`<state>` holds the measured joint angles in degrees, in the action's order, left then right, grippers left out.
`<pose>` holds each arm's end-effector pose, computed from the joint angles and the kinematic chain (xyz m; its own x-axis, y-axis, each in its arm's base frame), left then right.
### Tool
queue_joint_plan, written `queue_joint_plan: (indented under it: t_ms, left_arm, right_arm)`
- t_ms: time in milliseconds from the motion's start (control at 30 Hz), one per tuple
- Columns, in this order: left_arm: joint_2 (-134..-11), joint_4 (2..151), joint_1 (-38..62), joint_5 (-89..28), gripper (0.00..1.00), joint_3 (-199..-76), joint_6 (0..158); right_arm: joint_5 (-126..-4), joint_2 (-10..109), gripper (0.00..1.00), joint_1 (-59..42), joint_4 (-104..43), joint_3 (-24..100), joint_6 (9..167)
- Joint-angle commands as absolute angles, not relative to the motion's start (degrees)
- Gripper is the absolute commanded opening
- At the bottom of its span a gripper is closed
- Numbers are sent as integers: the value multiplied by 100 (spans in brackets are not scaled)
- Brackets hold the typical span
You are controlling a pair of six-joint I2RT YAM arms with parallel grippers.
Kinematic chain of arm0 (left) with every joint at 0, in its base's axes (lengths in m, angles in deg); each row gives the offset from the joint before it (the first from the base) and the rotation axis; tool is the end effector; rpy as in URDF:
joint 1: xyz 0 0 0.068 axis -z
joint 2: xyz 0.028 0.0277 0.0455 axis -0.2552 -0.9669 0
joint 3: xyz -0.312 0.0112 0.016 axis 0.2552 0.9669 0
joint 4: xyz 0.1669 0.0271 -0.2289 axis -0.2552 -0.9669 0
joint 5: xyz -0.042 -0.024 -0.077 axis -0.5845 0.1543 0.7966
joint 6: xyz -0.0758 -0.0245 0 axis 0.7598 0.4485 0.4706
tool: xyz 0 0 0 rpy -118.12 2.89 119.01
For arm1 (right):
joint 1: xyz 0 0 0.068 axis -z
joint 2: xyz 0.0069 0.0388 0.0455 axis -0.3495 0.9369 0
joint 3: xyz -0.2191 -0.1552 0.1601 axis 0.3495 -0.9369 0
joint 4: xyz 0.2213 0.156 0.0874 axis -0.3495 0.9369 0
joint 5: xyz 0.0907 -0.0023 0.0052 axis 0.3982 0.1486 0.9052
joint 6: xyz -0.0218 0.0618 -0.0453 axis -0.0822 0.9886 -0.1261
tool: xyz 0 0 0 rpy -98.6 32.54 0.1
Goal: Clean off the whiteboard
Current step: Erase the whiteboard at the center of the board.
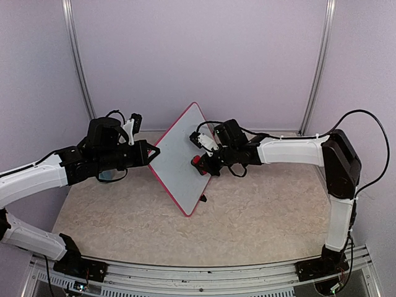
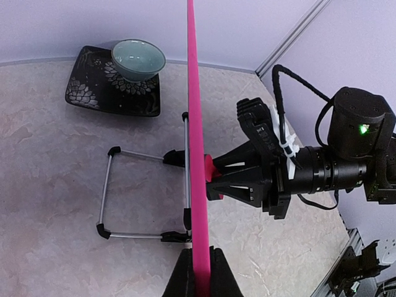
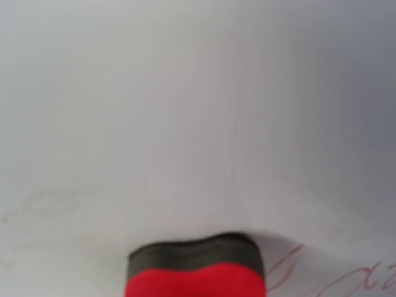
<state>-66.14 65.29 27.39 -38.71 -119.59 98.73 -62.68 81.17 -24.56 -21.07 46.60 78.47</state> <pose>0.2352 -0.2133 0.3281 -0.6052 -0.1450 -0.7827 0.4223 0.7750 -0.4701 0.3549 0.3722 0.2295 -0.4016 -0.4710 -0.7854 -0.8138 0.5768 0.0702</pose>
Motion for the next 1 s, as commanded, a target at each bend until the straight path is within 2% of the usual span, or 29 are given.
queue_joint_plan:
  t_ms: [0, 267, 400, 733, 967]
  left_arm:
    - [-6789, 6172, 2907, -3185, 0, -11972, 9583]
    - [-6834, 6205, 2901, -3145, 0, -12004, 9570]
    - [-6871, 6229, 2912, -3114, 0, -12013, 9591]
    - [-6746, 6122, 2940, -3227, 0, -11973, 9620]
    - [-6703, 6108, 2938, -3254, 0, -11942, 9617]
  right_arm:
    - [-6132, 8196, 1, -2589, -2810, 4106, 7917]
    - [-6132, 8157, 0, -2595, -3106, 3252, 8053]
    - [-6147, 8110, 0, -2595, -2963, 3530, 8000]
    - [-6271, 8273, 1, -2595, -2411, 5109, 7742]
    - [-6333, 8408, 0, -2519, -2512, 4796, 7764]
